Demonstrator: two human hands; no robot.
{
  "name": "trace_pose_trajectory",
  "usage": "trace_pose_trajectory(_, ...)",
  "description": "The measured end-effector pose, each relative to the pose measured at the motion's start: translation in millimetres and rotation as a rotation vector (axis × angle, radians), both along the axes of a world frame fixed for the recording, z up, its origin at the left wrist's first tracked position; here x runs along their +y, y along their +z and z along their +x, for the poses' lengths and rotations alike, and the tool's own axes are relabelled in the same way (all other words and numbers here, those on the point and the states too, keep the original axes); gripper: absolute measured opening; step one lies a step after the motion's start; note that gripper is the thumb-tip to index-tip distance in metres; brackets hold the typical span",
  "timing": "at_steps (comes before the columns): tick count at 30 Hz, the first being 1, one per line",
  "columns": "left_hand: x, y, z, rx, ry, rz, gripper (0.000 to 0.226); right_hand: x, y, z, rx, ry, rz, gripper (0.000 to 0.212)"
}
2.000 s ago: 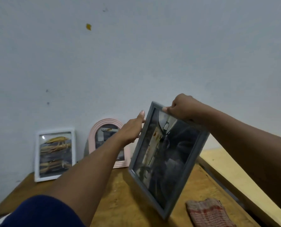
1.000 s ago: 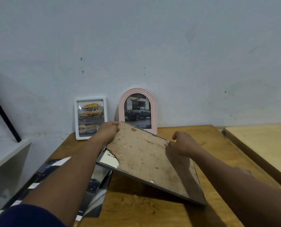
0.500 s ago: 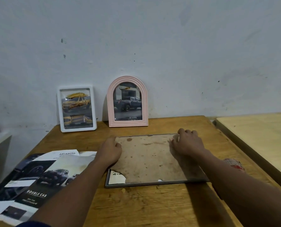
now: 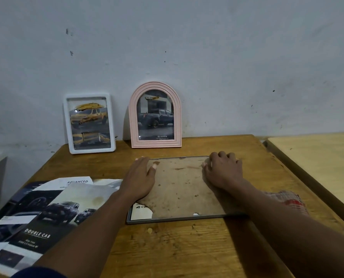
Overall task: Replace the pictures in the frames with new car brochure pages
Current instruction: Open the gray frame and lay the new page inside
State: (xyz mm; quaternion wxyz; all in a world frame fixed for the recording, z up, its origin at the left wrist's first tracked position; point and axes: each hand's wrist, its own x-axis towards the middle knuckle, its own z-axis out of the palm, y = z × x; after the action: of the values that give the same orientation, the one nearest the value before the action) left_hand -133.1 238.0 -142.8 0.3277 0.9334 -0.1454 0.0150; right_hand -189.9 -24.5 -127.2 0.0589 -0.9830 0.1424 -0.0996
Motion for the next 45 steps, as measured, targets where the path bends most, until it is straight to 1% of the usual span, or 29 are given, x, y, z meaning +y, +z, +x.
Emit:
trace_pose_trajectory(2, 3.7, 4.8, -1.5, 0.019, -0.008, -0.012, 0.057, 11.4, 3.0, 1.7, 0.023, 0.062, 0.049, 0.048)
trace_pose_trajectory(5, 15.6, 10.4, -3.9, 0.030, -0.027, 0.025, 0.054, 35.6, 8.4, 1.6, 0.040, 0.212, 0.110, 0.047)
trace_pose_trajectory(10, 37.9, 15.6, -6.7, 0.030, -0.043, 0.060, 0.049, 97.6, 14.6, -13.4, 0.116, 0.461, 0.167, 0.062)
trace_pose_trajectory(14, 47.9, 13.3, -16.2, 0.011, -0.046, 0.124, 0.049, 126.4, 12.8, -29.7, 0.139, 0.545, 0.139, 0.065)
trace_pose_trajectory(17, 50.6, 7.0, -21.4, -0.039, -0.070, 0.182, 0.048, 127.4, 9.5, -37.6, 0.151, 0.557, 0.084, 0.080)
trace_pose_trajectory(19, 50.0, 5.8, -23.0, -0.075, -0.078, 0.201, 0.047, 127.7, 7.6, -40.8, 0.152, 0.550, 0.076, 0.083)
trace_pose_trajectory(22, 50.1, 4.5, -23.0, -0.082, -0.078, 0.204, 0.048, 130.4, 8.7, -42.7, 0.119, 0.552, 0.036, 0.077)
trace_pose_trajectory(26, 51.3, -1.6, -24.7, -0.088, -0.040, 0.131, 0.049, 135.6, 16.5, -42.0, 0.099, 0.601, -0.162, 0.069)
trace_pose_trajectory(29, 50.6, -2.2, -30.6, -0.049, 0.007, 0.049, 0.053, 140.7, 20.0, -41.2, 0.070, 0.680, -0.255, 0.056)
trace_pose_trajectory(32, 50.7, 0.1, -35.0, 0.007, 0.030, -0.013, 0.061, 141.2, 26.4, -41.2, 0.031, 0.742, -0.248, 0.046)
trace_pose_trajectory(40, 54.7, -1.4, -33.8, -0.023, 0.036, -0.073, 0.072, 143.7, 44.7, -43.9, -0.014, 0.778, -0.196, 0.035)
trace_pose_trajectory(42, 55.1, -0.3, -33.6, -0.031, 0.032, -0.084, 0.070, 142.5, 48.7, -40.7, -0.028, 0.762, -0.171, 0.033)
trace_pose_trajectory(45, 53.7, 4.2, -35.5, -0.043, 0.024, -0.079, 0.057, 141.3, 55.0, -38.8, -0.037, 0.764, -0.149, 0.031)
